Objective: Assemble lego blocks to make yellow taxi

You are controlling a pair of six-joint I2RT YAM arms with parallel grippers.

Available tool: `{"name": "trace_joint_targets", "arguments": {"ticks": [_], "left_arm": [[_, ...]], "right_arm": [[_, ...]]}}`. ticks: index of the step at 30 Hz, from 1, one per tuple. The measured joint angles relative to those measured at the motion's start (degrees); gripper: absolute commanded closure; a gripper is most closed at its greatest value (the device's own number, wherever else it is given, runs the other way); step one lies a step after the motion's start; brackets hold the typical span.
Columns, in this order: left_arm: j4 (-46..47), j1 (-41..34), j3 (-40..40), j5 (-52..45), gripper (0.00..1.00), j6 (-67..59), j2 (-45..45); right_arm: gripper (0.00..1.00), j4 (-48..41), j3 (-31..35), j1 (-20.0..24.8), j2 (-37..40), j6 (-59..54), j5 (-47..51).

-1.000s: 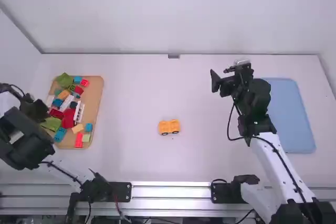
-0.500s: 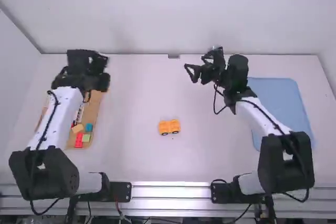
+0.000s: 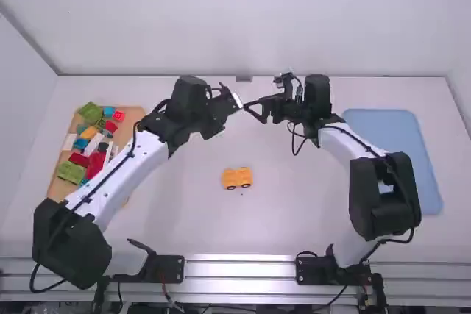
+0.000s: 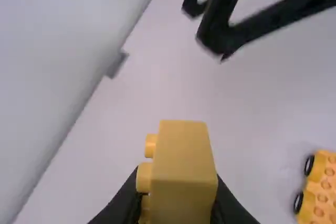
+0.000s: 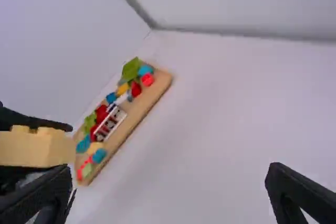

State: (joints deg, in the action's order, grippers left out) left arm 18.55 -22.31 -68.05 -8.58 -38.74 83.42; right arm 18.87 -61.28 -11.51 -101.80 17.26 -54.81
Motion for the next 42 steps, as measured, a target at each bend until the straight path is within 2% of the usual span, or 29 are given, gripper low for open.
{"name": "trace_joint_targets", "arguments": {"ticks": [7, 12, 18, 23, 24, 29, 36, 39, 40, 42], "left_arm": [[-4.1, -2.0, 3.6, 0.2, 0.98, -0.8, 2.3], [-6.7, -2.1, 5.2, 0.2, 0.98, -0.3, 3.7], [-8.6, -2.2, 5.3, 0.2, 0.98, 0.8, 6.2], [-9.8, -2.2, 5.4, -0.6, 0.98, 1.5, 7.3], [-10.1, -2.2, 5.3, -1.0, 0.98, 1.4, 7.8], [-10.7, -2.1, 5.4, -1.3, 0.98, 1.7, 9.1], [-11.9, -2.1, 5.4, -1.5, 0.98, 2.5, 9.3], [-12.4, -2.1, 5.5, -1.5, 0.98, 2.8, 9.3], [-12.5, -2.1, 5.4, -1.5, 0.98, 2.8, 9.3], [-12.5, -2.1, 5.5, -1.7, 0.98, 2.8, 9.3]], "right_arm": [[0.11, -1.5, -0.6, -0.2, -1.5, 1.7, -6.2], [0.21, -4.1, -0.7, -1.6, -1.5, 1.5, -7.6], [0.34, -7.5, -0.7, -4.5, -1.5, 0.3, -5.7], [0.41, -8.8, -0.9, -4.9, -1.5, 0.1, -3.6], [0.46, -9.4, -0.9, -5.1, -1.5, 0.0, -2.7], [0.50, -10.3, -0.9, -5.5, -1.5, 0.1, -0.4], [0.46, -10.5, -0.9, -5.6, -1.5, 0.8, 1.7], [0.42, -10.5, -1.0, -5.7, -1.5, 0.8, 2.6], [0.35, -10.4, -1.0, -5.8, -1.5, 0.9, 3.1], [0.36, -10.4, -1.0, -5.8, -1.5, 0.9, 4.0]]}}
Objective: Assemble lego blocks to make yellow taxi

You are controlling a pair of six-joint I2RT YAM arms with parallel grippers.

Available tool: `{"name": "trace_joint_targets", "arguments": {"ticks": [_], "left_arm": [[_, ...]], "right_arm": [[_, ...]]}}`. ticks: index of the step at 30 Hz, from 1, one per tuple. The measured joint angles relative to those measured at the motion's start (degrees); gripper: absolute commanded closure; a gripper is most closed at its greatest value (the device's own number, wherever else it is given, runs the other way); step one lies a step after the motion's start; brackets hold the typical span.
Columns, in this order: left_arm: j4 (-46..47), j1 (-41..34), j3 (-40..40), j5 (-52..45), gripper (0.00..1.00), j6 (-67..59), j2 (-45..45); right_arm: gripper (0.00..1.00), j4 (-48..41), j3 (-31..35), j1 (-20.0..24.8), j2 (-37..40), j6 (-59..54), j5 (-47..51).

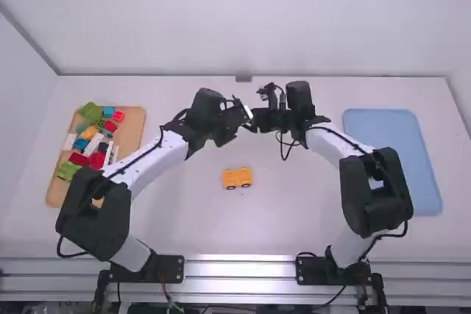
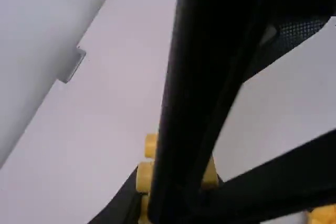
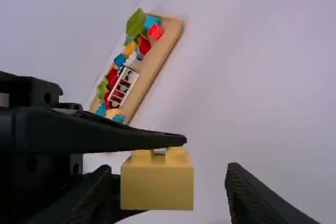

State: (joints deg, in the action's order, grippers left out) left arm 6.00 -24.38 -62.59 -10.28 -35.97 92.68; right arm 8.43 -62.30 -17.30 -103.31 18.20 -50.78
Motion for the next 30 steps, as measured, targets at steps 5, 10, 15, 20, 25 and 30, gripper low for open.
{"name": "trace_joint_targets", "arguments": {"ticks": [5, 10, 15, 20, 25, 30], "left_arm": [[-2.7, 0.0, 1.2, -0.6, 0.98, 0.0, 0.0], [-7.4, 0.0, 3.7, -1.1, 0.98, 0.2, 0.1], [-9.1, 0.0, 4.5, -1.2, 0.98, 1.6, 0.1], [-9.1, 0.0, 4.5, -1.3, 0.90, 2.1, 0.1], [-9.4, 0.0, 4.5, -1.3, 0.63, 2.2, 0.2], [-11.1, 0.0, 4.5, -1.5, 0.01, 3.3, 0.2]], "right_arm": [[0.55, 0.2, -0.4, -0.5, 0.0, 0.1, 0.5], [0.63, -0.1, -0.4, -0.7, 0.0, 0.3, 0.2], [0.69, -0.3, -0.4, -0.7, 0.0, 0.0, 0.8], [0.75, -0.6, -0.4, -0.7, 0.0, -0.4, 0.8], [0.78, -0.7, -0.6, -0.7, 0.0, -0.6, 0.8], [0.78, -0.9, -0.6, -1.1, 0.0, -1.0, 0.0]]}}
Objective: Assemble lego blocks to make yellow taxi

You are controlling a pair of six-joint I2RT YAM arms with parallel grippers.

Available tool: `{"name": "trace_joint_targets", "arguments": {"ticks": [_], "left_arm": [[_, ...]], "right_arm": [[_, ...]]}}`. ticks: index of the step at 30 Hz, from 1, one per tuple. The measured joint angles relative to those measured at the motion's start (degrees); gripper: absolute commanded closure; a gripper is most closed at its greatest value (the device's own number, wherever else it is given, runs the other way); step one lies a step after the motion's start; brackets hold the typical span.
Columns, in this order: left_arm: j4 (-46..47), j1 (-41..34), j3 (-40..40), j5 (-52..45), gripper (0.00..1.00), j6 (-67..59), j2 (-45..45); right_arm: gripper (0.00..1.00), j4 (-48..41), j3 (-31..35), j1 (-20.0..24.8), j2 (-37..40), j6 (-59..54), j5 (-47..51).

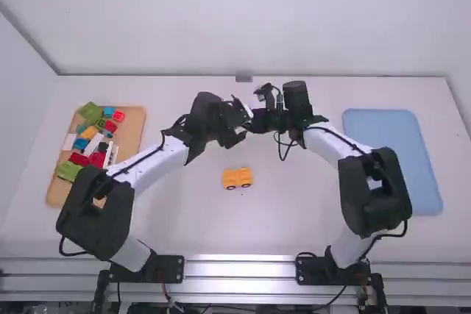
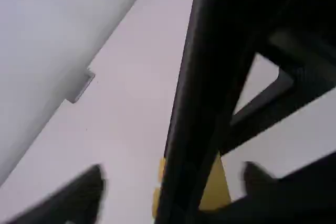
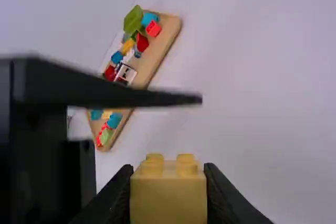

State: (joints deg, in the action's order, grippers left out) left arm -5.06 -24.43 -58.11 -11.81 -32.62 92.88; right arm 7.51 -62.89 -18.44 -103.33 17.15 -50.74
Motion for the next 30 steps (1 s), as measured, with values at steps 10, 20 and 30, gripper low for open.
{"name": "trace_joint_targets", "arguments": {"ticks": [10, 20, 30], "left_arm": [[7.1, 0.3, 0.0, -2.1, 0.01, 6.0, -1.0], [21.6, 12.8, -7.5, -29.1, 0.01, 1.9, -5.0], [31.8, 19.9, -7.6, -50.1, 0.01, -10.8, -4.5]], "right_arm": [[0.77, -10.6, -5.0, 2.4, 0.0, -8.5, 0.1], [0.79, -39.1, -19.8, 0.0, 0.0, -34.9, 0.1], [0.80, -53.6, -26.0, -3.5, 0.0, -57.7, -1.4]]}}
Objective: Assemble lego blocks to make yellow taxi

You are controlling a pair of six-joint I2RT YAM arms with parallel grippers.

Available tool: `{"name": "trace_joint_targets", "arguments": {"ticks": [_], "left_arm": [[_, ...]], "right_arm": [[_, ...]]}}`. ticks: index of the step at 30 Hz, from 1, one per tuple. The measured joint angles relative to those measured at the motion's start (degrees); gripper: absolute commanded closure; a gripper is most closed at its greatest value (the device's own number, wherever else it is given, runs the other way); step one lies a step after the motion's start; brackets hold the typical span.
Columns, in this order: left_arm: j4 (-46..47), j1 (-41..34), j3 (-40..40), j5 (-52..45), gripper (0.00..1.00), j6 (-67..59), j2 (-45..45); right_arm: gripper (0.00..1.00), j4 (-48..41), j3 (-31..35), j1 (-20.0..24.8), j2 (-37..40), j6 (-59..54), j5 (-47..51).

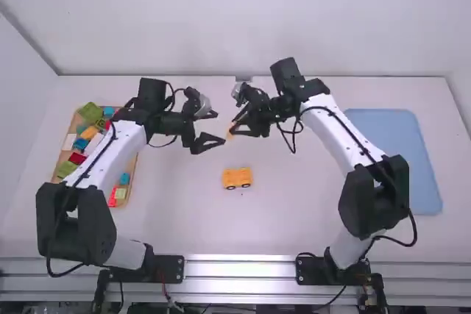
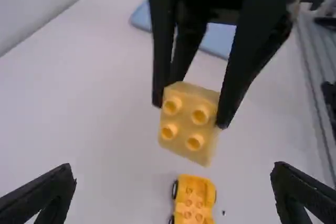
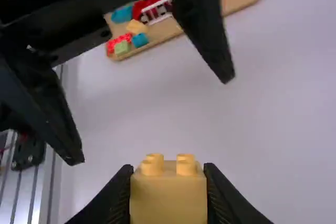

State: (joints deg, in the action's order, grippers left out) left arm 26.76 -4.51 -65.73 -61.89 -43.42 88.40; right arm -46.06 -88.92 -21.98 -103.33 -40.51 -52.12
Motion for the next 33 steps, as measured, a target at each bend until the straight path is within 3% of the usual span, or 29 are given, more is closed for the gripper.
{"name": "trace_joint_targets", "arguments": {"ticks": [7, 18, 24, 33], "left_arm": [[2.3, -0.2, 0.0, -6.3, 0.01, -5.8, 3.4], [2.2, -0.2, 0.0, -8.5, 0.03, -8.6, 4.7], [2.6, -0.2, 0.0, -8.5, 0.27, -8.8, 4.7], [2.7, -0.2, 0.0, -8.2, 0.52, -8.9, 4.7]], "right_arm": [[0.80, -0.8, -0.3, -0.3, 0.0, -6.4, -1.3], [0.79, -0.6, -0.3, -0.9, 0.0, -9.6, -3.2], [0.79, 0.5, -0.3, -2.9, 0.0, -10.5, -3.2], [0.79, 1.1, -0.3, -2.9, 0.0, -10.5, -3.3]]}}
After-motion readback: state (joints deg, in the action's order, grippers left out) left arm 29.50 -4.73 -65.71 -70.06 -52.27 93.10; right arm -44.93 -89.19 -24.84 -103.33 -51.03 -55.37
